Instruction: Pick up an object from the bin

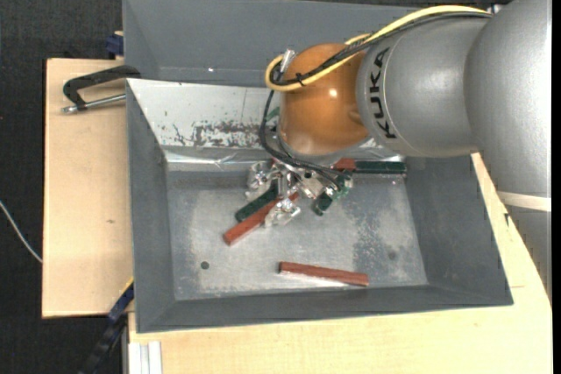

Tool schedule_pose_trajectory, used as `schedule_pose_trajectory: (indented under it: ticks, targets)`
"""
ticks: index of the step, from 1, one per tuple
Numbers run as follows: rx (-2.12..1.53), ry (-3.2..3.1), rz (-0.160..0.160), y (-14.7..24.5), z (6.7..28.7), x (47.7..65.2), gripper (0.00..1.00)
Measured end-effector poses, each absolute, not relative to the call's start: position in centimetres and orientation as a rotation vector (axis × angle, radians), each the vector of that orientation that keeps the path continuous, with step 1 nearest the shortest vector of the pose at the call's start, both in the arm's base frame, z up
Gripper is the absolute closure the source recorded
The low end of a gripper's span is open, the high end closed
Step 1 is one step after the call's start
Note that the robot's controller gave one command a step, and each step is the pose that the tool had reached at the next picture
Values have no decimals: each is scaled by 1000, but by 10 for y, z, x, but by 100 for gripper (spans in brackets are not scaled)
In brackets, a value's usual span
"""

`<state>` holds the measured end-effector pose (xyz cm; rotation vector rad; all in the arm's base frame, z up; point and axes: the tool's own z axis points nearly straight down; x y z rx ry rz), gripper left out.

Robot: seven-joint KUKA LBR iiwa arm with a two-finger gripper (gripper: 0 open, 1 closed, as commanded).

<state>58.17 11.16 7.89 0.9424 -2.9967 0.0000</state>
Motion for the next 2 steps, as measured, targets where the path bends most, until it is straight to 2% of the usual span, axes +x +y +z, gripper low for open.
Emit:
schedule_pose_trajectory:
  ticks: [1, 2]
  targets:
    - [942, -2997, 0, 112, 79, 582, 100]
    - [946, -3006, -1, 141, 234, 601, 100]
